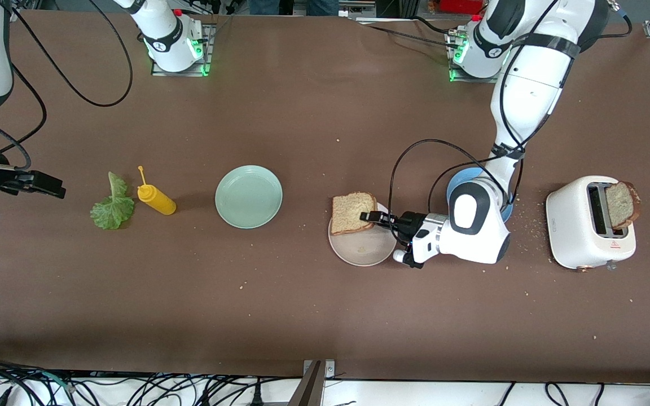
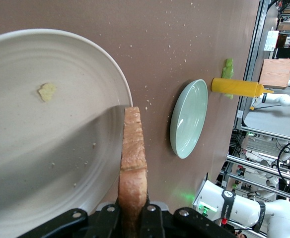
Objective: Make sandwich in beige plate with both arms
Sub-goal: 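Carry the bread slice to the beige plate and lower it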
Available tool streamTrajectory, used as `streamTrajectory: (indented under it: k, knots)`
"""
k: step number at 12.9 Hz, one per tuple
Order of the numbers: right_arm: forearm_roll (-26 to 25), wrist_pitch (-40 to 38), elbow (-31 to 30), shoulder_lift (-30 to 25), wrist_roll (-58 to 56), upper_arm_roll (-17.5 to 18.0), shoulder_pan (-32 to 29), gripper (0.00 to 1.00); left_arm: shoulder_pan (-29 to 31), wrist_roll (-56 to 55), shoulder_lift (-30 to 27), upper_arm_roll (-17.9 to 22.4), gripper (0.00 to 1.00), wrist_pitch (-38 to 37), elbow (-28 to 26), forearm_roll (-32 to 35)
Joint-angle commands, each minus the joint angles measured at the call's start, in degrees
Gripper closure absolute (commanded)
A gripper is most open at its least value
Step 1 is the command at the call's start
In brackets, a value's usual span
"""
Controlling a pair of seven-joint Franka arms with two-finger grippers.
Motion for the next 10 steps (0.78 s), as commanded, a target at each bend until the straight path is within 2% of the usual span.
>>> streamTrajectory:
  k: [1,3,4,5,6,10]
  knots:
    - [1.1,-0.8,0.5,0.0,-0.8,0.1,-0.4,0.00,0.1,1.4,1.0,0.2,1.00,-0.4,1.2,-2.0]
    - [1.1,-0.8,0.5,0.0,-0.8,0.1,-0.4,0.00,0.0,0.9,1.1,0.2,1.00,-0.2,1.0,-1.9]
    - [1.1,-0.9,0.5,0.0,-0.8,0.1,-0.3,0.00,0.0,0.9,1.5,0.3,0.67,-0.2,0.9,-1.2]
    - [1.1,-0.8,0.5,0.0,-0.8,0.1,-0.3,0.00,0.0,0.4,1.4,0.6,0.08,-0.2,0.9,-1.1]
    - [1.1,-0.8,0.5,0.0,-0.8,0.1,-0.3,0.00,0.1,0.1,1.4,0.6,0.00,-0.2,0.8,-1.2]
    - [1.1,-0.8,0.5,0.1,-0.9,0.1,-0.4,0.00,-0.5,-2.4,1.1,1.8,0.00,2.2,1.2,0.1]
